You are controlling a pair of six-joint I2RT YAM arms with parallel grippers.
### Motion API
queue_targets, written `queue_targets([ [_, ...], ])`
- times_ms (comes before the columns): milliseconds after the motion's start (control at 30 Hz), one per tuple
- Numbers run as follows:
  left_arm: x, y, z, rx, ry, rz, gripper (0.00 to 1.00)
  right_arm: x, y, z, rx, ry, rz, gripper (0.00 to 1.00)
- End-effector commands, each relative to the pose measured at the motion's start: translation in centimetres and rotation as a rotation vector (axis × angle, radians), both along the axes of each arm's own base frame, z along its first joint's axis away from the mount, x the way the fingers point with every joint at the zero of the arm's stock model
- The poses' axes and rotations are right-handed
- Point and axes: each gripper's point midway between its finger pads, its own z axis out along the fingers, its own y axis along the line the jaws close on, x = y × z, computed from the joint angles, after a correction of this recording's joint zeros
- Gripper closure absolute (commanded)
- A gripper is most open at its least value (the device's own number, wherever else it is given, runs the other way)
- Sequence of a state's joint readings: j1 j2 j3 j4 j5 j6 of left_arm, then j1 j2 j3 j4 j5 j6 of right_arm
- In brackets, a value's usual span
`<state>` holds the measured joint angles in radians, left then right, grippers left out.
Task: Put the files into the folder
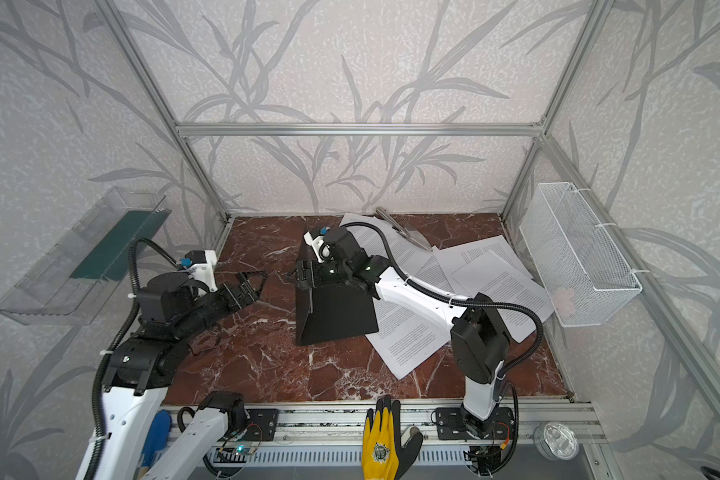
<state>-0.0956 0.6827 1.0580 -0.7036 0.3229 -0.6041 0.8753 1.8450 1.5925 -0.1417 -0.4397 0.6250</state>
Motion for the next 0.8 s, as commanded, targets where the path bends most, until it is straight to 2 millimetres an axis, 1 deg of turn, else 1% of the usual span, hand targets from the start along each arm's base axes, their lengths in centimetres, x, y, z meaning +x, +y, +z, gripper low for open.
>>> queue_targets([
  [0, -1.3, 1.3, 3.9, 0.048, -0.074, 0.053, 0.01, -2.1, 4.4, -0.2, -0.003, -0.027, 0.126, 0.15],
  [67, -2.2, 1.9, 6.2, 0.054, -0.12, 0.078, 0.01, -2.7, 6.8, -1.1, -0.008, -0.022, 0.17, 0.11],
  [133, -3.2, 2.3, 8.0, 0.05, -0.171, 0.1, 0.01, -3.3, 9.2, -2.2, 0.003, 0.0, 0.212, 0.09],
  [167, -3.6, 2.5, 8.7, 0.046, -0.193, 0.111, 0.01, -3.6, 10.6, -2.8, 0.003, 0.006, 0.235, 0.05],
  [200, -4.0, 2.7, 9.3, 0.041, -0.213, 0.122, 0.01, -3.6, 11.6, -3.7, -0.014, 0.005, 0.246, 0.02],
  [233, -4.4, 2.9, 9.7, 0.035, -0.229, 0.132, 0.01, -5.5, 13.5, -4.4, -0.038, -0.015, 0.289, 0.0],
  [300, -4.8, 3.0, 10.2, 0.029, -0.245, 0.139, 0.01, -6.2, 15.5, -6.9, -0.125, -0.043, 0.306, 0.01],
  [367, -4.8, 2.7, 10.2, 0.021, -0.241, 0.125, 0.01, -7.0, 17.4, -9.0, -0.164, -0.051, 0.338, 0.01],
  [433, -4.4, 2.4, 9.7, 0.012, -0.23, 0.11, 0.01, -6.9, 18.3, -10.6, -0.161, -0.037, 0.342, 0.01],
  [467, -4.2, 2.2, 9.4, 0.008, -0.219, 0.103, 0.01, -6.6, 18.3, -11.1, -0.161, -0.038, 0.335, 0.01],
  [533, -3.7, 2.0, 8.7, 0.006, -0.196, 0.092, 0.01, -5.8, 17.8, -11.7, -0.182, -0.032, 0.319, 0.01],
  [633, -3.1, 1.5, 7.1, 0.008, -0.154, 0.068, 0.01, -4.8, 16.1, -12.0, -0.24, -0.026, 0.313, 0.0],
  [700, -2.6, 1.1, 5.2, 0.005, -0.107, 0.05, 0.01, -4.3, 14.6, -11.2, -0.258, -0.05, 0.301, 0.02],
  [767, -1.8, 0.6, 2.5, -0.009, -0.042, 0.029, 0.01, -3.2, 12.2, -10.7, -0.282, -0.084, 0.246, 0.02],
])
